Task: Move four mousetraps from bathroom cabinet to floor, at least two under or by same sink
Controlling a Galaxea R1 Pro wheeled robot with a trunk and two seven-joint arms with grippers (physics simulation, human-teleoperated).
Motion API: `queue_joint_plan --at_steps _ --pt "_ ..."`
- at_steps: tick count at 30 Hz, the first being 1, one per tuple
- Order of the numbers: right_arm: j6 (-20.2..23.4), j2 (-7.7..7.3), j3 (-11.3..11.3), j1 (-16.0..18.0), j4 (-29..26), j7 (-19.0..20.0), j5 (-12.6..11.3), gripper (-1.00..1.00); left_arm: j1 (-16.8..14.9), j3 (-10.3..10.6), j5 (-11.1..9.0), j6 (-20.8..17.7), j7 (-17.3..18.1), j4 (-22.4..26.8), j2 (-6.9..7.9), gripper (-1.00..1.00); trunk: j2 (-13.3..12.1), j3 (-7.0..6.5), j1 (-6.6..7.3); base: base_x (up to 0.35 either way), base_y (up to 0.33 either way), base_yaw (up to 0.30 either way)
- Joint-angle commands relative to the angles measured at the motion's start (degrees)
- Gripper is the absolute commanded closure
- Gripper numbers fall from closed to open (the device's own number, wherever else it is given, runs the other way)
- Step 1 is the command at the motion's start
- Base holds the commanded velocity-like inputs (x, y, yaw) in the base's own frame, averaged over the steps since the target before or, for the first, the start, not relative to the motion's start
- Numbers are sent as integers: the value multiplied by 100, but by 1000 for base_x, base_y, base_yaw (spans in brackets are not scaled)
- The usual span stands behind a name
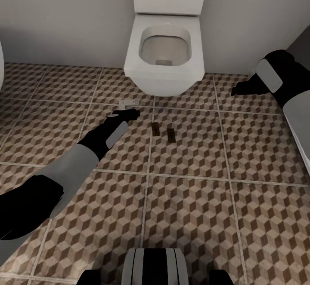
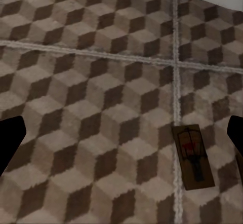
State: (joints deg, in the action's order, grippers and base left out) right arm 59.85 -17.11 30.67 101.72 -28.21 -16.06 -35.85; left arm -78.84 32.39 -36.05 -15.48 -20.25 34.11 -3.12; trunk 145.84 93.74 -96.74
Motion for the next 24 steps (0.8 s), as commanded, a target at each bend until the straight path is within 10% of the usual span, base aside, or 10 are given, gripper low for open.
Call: queue_joint_plan --at_steps 1,24 --pt "15 -8 44 5 -9 -41 -60 -100 -5 34 -51 -11 -50 8 4 -100 2 4 1 0 0 0" --pt "15 -6 44 5 -9 -40 -62 -100 0 47 -51 -18 -42 0 12 -100 2 4 1 -77 13 0"
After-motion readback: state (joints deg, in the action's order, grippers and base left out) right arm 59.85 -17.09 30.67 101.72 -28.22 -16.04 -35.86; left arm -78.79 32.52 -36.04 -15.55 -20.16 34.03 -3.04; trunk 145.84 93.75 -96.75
